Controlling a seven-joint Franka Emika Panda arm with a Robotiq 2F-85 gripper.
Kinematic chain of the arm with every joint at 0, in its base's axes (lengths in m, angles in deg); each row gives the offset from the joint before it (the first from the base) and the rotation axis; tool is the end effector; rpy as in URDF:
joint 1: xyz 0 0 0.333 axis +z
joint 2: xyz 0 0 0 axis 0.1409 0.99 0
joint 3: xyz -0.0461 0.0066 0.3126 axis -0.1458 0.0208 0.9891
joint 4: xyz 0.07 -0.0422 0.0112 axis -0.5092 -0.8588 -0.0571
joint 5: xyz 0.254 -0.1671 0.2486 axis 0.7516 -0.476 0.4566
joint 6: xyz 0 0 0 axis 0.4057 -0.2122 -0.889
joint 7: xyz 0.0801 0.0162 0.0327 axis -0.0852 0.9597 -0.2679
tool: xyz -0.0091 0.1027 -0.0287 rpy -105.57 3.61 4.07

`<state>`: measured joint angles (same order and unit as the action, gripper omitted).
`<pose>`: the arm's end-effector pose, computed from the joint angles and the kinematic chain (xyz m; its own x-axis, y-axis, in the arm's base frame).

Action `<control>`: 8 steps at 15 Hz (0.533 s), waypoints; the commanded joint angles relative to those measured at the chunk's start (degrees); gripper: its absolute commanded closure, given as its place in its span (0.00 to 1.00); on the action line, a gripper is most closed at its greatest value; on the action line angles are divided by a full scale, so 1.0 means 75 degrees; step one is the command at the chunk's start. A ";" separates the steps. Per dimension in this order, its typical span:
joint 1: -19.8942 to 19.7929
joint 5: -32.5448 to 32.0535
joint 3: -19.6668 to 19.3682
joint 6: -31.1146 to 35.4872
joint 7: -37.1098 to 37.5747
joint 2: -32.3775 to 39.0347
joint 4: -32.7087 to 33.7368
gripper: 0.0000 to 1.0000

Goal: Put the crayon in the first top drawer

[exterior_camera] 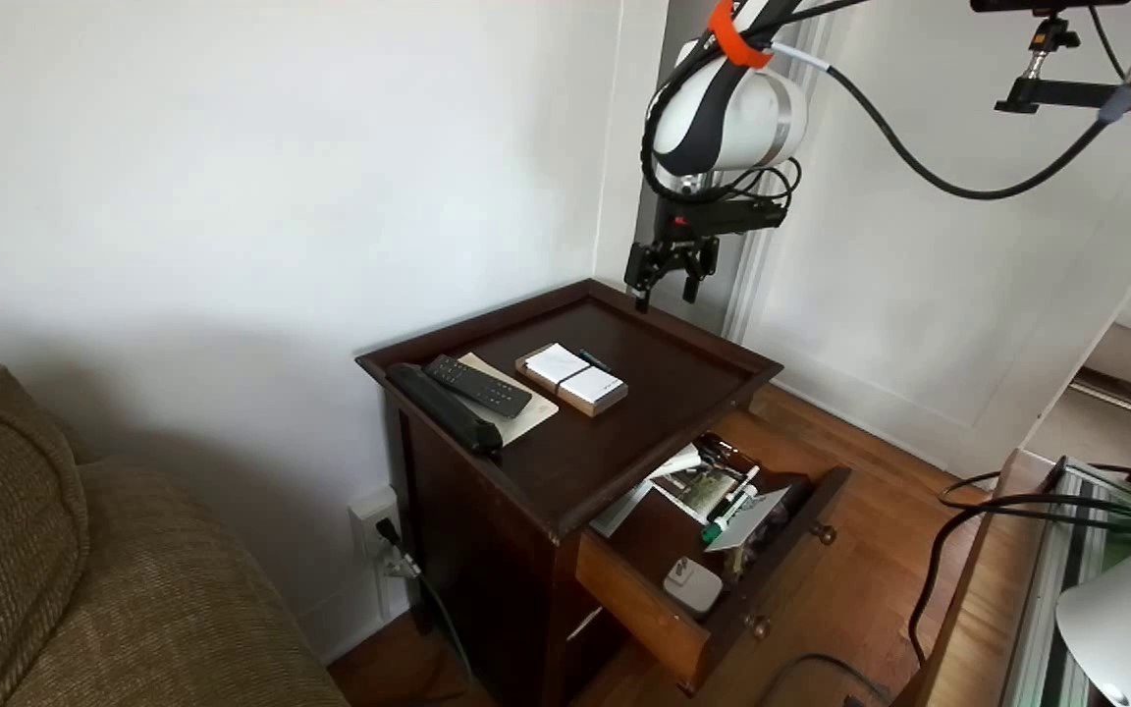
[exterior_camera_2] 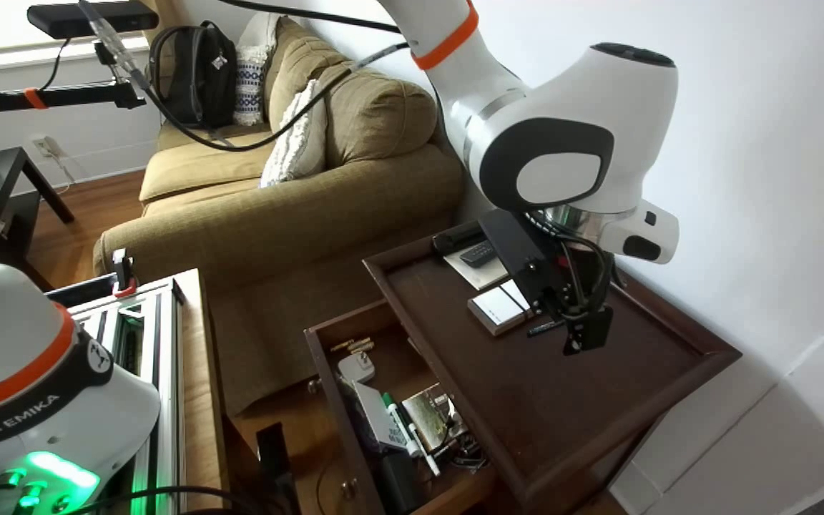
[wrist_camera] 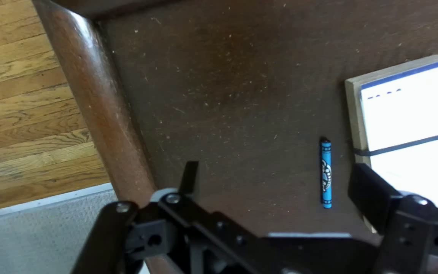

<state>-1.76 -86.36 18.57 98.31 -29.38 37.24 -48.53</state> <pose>0.5695 -0.1434 0.1833 0.9767 -0.2145 0.0077 -0.2146 -0.9766 0.0160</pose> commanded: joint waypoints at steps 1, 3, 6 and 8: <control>-0.0145 0.0154 0.0222 -0.0336 -0.0401 0.1045 0.1165 0.00; 0.0008 0.0020 0.0080 -0.0049 -0.0131 0.0710 0.0726 0.00; 0.0017 0.0024 0.0146 -0.0052 -0.0134 0.1027 0.1116 0.00; 0.0014 0.0025 0.0147 -0.0054 -0.0135 0.1042 0.1148 0.00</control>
<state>-1.82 -86.36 19.85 98.07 -30.27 45.03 -40.05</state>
